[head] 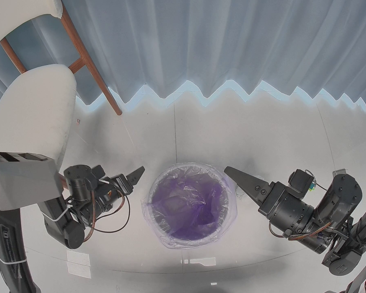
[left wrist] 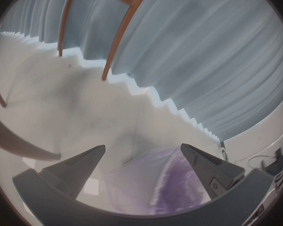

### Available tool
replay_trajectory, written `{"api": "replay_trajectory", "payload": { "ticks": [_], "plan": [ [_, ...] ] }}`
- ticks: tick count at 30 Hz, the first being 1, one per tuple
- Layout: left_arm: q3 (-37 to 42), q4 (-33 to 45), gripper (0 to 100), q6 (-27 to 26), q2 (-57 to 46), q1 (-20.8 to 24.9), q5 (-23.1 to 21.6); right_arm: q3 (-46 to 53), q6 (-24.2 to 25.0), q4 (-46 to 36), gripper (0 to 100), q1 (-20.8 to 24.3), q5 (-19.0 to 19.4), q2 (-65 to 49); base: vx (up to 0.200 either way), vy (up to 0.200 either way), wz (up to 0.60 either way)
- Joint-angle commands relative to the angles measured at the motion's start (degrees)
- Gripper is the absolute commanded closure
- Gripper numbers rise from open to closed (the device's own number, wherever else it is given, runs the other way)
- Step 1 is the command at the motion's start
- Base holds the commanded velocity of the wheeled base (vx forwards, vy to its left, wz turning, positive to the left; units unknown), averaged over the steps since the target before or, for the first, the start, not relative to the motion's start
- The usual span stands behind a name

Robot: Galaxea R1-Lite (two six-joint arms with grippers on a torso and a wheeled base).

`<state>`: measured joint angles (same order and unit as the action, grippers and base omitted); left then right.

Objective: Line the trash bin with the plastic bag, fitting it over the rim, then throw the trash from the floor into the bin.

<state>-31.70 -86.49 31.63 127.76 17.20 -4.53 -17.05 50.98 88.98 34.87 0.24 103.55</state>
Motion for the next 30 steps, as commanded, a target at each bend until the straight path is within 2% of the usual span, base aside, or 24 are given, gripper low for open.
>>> {"api": "replay_trajectory", "payload": {
  "ticks": [1,4,8,13,17,21,22,23,27,30],
  "plan": [
    [5.24,0.10,0,0.09,-19.74,1.78,-2.94,0.00,0.00,0.85,0,0.03,0.02,0.69,0.000,0.000,0.00],
    [9.55,0.10,0,-0.43,-31.43,5.74,-6.72,-0.08,-0.09,0.85,0,0.03,0.02,1.13,0.000,0.000,0.00],
    [12.10,0.18,0,-3.77,-40.31,9.78,-11.64,-0.26,-0.09,0.85,0,-0.06,0.02,0.43,0.000,0.000,0.00],
    [12.54,0.54,0,-8.70,-44.52,13.03,-17.17,-0.96,0.08,0.85,0,0.12,0.11,-3.00,0.000,0.000,0.00],
    [13.68,0.45,0,-6.85,-45.84,15.93,-20.87,-3.25,1.23,0.76,0,1.70,1.95,-7.48,0.000,0.000,0.00],
    [11.48,0.36,0,5.46,-46.99,20.59,-24.38,-4.30,4.39,0.85,0,2.22,6.96,-11.35,0.000,0.000,0.00],
    [11.30,0.36,0,5.89,-47.16,20.68,-24.47,-4.39,4.48,0.85,0,2.22,7.14,-11.44,0.000,0.000,0.00],
    [10.69,0.36,0,12.75,-49.36,21.65,-25.70,-5.36,7.29,0.85,0,1.79,9.25,-12.58,0.000,0.000,0.00],
    [10.34,0.45,0,18.20,-51.20,21.21,-30.18,-6.41,11.33,0.76,0,1.70,9.42,-13.63,0.000,0.000,0.00],
    [10.34,0.71,0,20.05,-52.17,20.15,-32.38,-5.88,12.12,0.41,0,1.87,10.48,-15.13,0.000,0.000,0.00]
  ]
}}
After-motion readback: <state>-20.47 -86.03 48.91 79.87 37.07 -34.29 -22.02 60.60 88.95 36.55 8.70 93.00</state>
